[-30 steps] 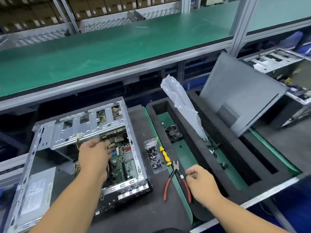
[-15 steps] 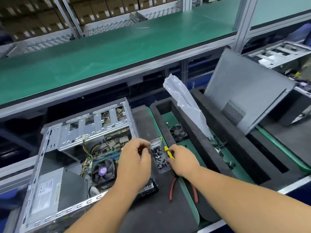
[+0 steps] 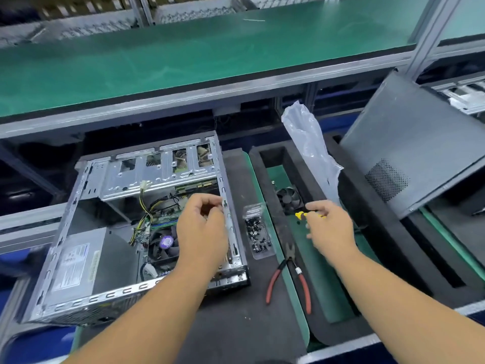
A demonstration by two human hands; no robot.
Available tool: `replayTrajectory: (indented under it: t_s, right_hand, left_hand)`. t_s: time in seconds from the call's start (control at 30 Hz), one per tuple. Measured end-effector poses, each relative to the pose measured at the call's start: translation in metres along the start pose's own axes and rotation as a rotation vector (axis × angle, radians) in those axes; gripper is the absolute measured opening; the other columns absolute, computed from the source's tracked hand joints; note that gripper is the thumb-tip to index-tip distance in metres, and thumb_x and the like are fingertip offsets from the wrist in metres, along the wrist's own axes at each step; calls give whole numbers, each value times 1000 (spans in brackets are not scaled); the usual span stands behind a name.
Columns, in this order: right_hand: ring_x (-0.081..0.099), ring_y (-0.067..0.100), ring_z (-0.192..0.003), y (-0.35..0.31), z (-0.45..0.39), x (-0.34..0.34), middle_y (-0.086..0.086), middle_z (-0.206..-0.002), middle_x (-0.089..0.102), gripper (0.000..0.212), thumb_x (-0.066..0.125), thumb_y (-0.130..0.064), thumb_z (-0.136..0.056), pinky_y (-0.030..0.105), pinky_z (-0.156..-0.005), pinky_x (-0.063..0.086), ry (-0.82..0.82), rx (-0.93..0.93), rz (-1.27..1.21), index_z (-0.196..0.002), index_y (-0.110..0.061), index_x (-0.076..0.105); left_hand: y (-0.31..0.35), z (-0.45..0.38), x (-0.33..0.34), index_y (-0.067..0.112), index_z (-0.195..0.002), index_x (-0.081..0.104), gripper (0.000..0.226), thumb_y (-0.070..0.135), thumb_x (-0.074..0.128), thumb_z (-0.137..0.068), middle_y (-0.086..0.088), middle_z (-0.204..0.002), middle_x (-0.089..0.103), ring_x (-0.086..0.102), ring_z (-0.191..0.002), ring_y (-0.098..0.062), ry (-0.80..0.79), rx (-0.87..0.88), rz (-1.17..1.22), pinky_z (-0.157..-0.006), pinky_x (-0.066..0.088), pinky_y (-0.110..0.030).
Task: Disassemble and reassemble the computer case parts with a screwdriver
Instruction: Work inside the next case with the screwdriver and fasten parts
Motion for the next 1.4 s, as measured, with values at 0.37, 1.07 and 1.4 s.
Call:
replayTrajectory:
  t_s: [0.37, 1.07, 1.4]
  right_hand:
    - [50, 8, -47, -14, 45, -5, -4, -67, 70, 36, 49, -10, -86, 24, -41, 40, -116, -106, 53, -83, -38, 72]
    - [52, 13, -50, -37, 49, -17, -2, -71, 72, 34, 47, -14, -85, 30, -43, 41, -94, -184, -34, -85, -39, 71]
    - [57, 24, -60, -74, 63, -45, 3, -79, 77, 32, 49, -20, -76, 41, -54, 45, -77, -233, -197, -88, -29, 77]
  left_hand:
    - [-5, -1, -4, 32, -84, 68, 31, 4, 56, -89, 17, -75, 68, 54, -53, 4, 56, -18, 37, -45, 43, -13]
    - [25, 1, 32, 37, -112, 68, 23, 27, 70, -92, 19, -105, 63, 53, -107, -8, -308, 322, -676, -96, 45, -30]
    - [41, 1, 61, 41, -136, 58, 51, 46, 75, -88, 22, -100, 57, 52, -100, -10, -580, 372, -801, -89, 45, -30]
Point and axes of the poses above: each hand's wrist, its own z-axis away from the middle knuckle, its own x-axis out of the palm, y = z × x, the point moved 8 cm from there along -z, towards the middle knuckle
